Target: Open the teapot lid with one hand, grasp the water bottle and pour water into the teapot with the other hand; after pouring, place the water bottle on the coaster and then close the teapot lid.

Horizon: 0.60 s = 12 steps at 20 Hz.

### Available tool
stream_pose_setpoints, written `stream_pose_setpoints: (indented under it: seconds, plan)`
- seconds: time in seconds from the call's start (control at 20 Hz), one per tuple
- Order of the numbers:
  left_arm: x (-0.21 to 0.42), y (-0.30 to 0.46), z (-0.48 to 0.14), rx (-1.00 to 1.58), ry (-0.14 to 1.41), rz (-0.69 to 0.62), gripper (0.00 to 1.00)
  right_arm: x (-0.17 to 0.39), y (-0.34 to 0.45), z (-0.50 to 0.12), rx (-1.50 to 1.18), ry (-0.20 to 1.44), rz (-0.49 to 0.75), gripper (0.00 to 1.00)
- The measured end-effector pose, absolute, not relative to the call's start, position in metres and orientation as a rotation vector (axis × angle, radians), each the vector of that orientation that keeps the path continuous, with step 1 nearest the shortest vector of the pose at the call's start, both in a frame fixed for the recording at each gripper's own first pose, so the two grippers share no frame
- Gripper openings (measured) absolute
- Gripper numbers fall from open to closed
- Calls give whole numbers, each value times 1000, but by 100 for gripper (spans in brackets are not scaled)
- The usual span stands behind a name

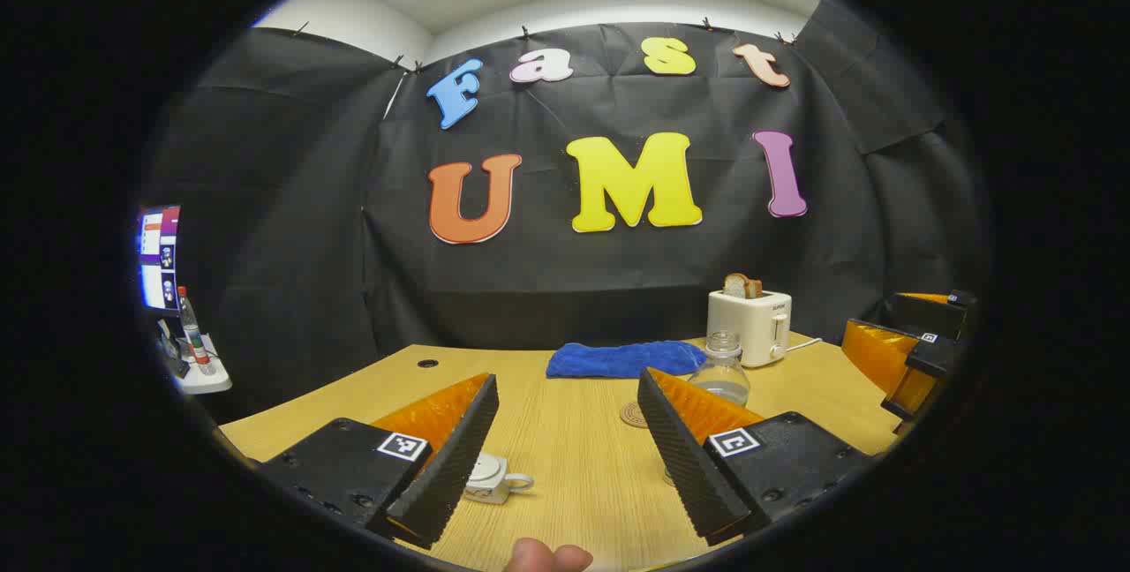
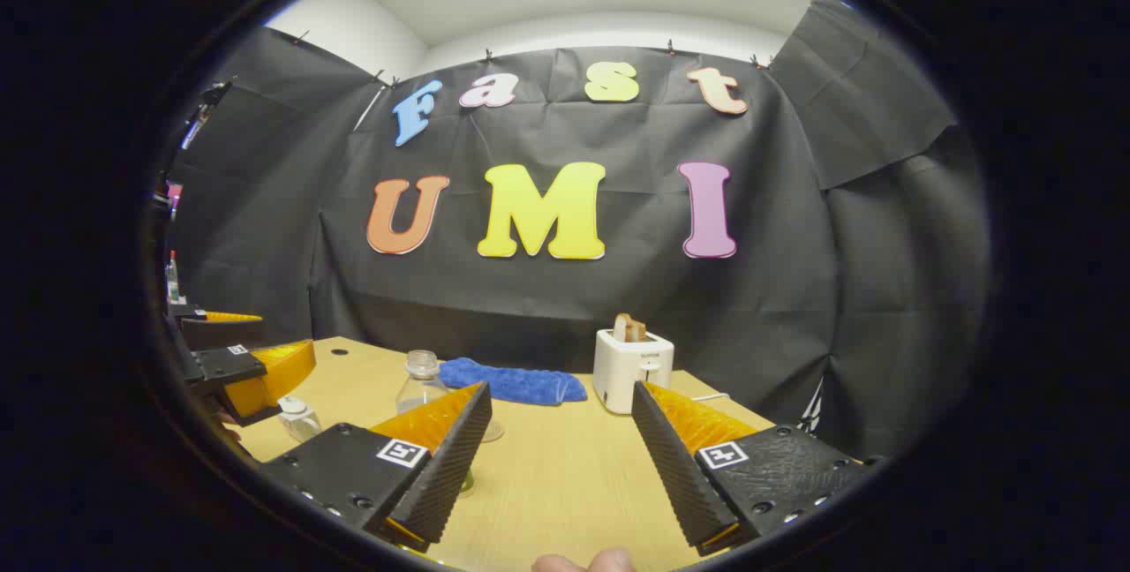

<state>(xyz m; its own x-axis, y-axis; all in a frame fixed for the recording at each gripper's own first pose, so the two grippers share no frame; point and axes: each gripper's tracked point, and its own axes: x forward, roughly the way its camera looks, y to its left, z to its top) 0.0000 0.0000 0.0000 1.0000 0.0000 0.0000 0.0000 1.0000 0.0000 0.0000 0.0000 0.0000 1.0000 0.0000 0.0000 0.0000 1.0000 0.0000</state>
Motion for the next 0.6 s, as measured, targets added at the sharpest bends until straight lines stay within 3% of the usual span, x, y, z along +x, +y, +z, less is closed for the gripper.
stream_pose_setpoints:
  seconds: [0.6]
  plan:
    - [5, 8, -9, -3, 18, -1, 99, 2, 2, 1, -24, -9, 6, 95]
